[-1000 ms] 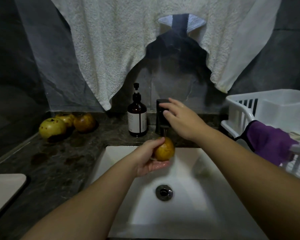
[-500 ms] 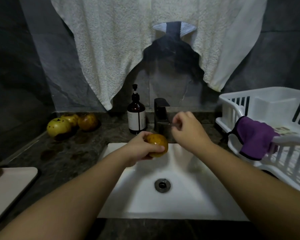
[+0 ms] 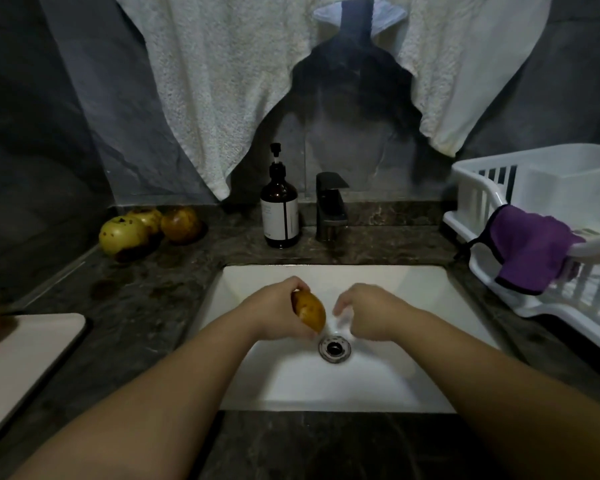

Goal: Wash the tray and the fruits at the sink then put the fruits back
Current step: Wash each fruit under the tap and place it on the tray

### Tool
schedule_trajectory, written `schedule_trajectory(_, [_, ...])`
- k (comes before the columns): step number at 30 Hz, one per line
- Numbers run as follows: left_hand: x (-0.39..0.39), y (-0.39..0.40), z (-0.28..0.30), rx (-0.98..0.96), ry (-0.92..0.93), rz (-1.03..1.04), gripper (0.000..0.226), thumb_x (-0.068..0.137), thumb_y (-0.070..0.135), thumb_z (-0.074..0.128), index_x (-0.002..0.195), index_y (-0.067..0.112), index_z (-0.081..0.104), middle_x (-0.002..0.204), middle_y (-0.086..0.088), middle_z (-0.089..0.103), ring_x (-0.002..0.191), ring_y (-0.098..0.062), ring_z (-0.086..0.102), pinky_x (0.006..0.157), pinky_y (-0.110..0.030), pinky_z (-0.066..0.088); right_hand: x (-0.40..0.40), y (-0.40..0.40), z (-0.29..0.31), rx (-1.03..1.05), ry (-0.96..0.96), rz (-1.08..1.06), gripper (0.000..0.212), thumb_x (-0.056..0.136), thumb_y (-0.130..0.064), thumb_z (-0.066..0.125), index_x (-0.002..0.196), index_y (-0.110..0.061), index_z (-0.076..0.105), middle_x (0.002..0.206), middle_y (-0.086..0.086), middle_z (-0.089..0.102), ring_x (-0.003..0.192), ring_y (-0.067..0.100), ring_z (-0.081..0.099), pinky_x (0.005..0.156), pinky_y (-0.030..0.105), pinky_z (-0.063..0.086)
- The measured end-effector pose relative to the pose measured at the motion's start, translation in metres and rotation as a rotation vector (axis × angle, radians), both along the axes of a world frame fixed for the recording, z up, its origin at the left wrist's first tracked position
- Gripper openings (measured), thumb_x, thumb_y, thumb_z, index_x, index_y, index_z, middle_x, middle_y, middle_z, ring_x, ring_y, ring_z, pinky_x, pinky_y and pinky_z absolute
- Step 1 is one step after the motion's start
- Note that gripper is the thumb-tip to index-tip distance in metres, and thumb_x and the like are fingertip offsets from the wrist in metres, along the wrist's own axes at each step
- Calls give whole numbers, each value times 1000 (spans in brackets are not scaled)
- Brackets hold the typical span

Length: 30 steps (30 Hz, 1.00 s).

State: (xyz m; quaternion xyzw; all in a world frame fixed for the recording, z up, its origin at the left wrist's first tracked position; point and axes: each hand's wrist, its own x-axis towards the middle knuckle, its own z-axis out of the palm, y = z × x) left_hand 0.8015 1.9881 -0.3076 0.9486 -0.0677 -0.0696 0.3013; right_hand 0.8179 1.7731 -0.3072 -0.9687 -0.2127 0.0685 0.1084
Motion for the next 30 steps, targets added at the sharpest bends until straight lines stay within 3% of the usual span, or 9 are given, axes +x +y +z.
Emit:
schedule_trajectory(2, [2,-1,3,-120,-59,24,82,62,46,96,128,48,47,117,13,55,101,-9,59,85,-34,59,2,-2,3,51,2,-14,31,87,-12,66,108,-34,67,114,-7,47,102,18,55,77,21,44])
schedule_trajectory(5, [5,-1,7,-235,-38,78,84,60,47,96,127,48,46,114,17,53,101,-9,60,77,-30,57,8,-3,12,194,-207,-175,25,87,-8,62,75,-29,57,90,-11,50,88,19,55,60,19,34])
schedule_trajectory(9, [0,4,-3,43,76,-12,80,59,48,95,124,43,50,115,10,58,99,-10,59,80,-32,59,-5,-4,3,3,61,-1,30,85,-10,64,107,-29,63,123,-19,35,112,22,57,84,27,48])
schedule_trajectory(13, [4,4,5,-196,-33,59,79,64,47,96,126,47,48,114,16,53,99,-7,59,74,-25,55,4,-4,10,162,-118,-153,25,83,-3,59,76,-27,57,90,-7,56,92,23,59,64,24,43])
schedule_trajectory(16, [1,2,2,-127,-21,12,82,62,48,96,129,48,48,120,12,55,104,-9,58,87,-32,58,-5,-2,8,113,29,-64,41,83,-5,67,114,-33,68,121,-18,49,119,19,54,95,30,50])
schedule_trajectory(20, [0,2,9,-322,-75,83,85,62,46,96,131,50,46,116,21,52,104,-7,59,85,-29,58,1,1,15,253,-165,-165,26,85,-7,65,76,-30,57,91,-6,60,90,21,60,73,30,53])
schedule_trajectory(24, [-2,5,12,-428,-38,134,85,63,37,98,131,47,49,119,15,55,105,-9,61,87,-30,58,-6,-4,17,128,3,-62,62,87,-4,64,139,-37,58,152,-9,45,137,17,45,110,28,41])
schedule_trajectory(27, [1,10,23,-586,-26,217,86,64,34,98,134,44,50,123,13,53,106,-11,60,84,-33,56,-4,-2,36,274,-72,-101,54,95,-14,63,142,-40,56,148,-6,53,129,12,54,89,17,43])
schedule_trajectory(30, [7,17,38,-719,5,262,87,66,34,97,137,43,49,128,8,52,111,-20,59,79,-36,54,-3,10,60,340,-193,-63,41,99,-21,59,136,-38,62,139,-11,61,121,8,58,90,15,39])
